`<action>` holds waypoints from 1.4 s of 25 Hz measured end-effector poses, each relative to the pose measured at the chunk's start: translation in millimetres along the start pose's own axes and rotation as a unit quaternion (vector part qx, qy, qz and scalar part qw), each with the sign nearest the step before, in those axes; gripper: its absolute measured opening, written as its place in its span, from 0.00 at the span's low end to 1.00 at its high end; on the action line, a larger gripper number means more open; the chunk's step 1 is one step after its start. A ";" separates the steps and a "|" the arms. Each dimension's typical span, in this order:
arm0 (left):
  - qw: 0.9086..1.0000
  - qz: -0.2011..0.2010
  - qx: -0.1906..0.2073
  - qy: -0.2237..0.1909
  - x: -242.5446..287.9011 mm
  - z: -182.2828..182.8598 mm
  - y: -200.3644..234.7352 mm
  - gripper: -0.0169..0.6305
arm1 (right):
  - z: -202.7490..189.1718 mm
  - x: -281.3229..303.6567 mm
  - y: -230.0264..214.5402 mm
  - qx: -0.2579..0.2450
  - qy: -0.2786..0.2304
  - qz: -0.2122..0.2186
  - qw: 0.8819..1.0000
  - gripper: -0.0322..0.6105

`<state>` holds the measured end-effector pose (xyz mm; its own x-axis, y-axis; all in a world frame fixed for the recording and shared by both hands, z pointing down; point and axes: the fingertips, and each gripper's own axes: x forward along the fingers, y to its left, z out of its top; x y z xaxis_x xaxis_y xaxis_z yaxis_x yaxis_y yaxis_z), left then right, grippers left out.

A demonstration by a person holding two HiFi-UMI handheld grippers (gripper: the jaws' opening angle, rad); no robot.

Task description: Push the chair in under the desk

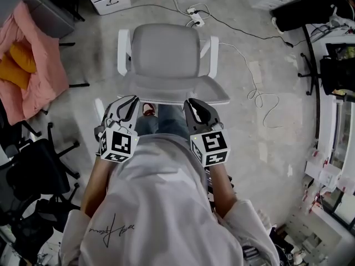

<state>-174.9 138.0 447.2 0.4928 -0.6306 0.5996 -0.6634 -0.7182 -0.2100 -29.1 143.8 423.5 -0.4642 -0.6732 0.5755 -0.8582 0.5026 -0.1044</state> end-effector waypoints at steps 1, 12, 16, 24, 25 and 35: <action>1.000 -0.003 0.009 0.004 2.4 -0.9 -0.9 0.04 | -2.1 1.5 -0.3 -0.003 0.004 0.004 1.000 0.11; 0.992 -0.063 0.086 0.062 22.5 -14.4 -14.3 0.22 | -24.1 12.2 -16.7 -0.047 0.054 0.023 0.997 0.25; 0.988 -0.081 0.101 0.080 24.1 -24.6 -17.0 0.26 | -35.3 13.6 -23.0 -0.066 0.073 0.030 0.995 0.28; 0.977 -0.090 0.156 0.118 30.2 -46.7 -21.0 0.27 | -68.6 12.9 -39.6 -0.137 0.143 0.032 0.980 0.34; 0.976 -0.092 0.157 0.118 31.3 -47.2 -22.2 0.27 | -72.2 11.8 -43.6 -0.153 0.156 0.028 0.975 0.35; 0.972 -0.104 0.173 0.124 41.3 -52.2 -26.6 0.27 | -89.6 12.6 -50.2 -0.270 0.196 0.041 0.942 0.38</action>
<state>-166.3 146.4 517.9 0.4175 -0.4019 0.8150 -0.3146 -0.9053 -0.2853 27.8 158.6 508.6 -0.3168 -0.4214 0.8498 -0.5380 0.8177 0.2049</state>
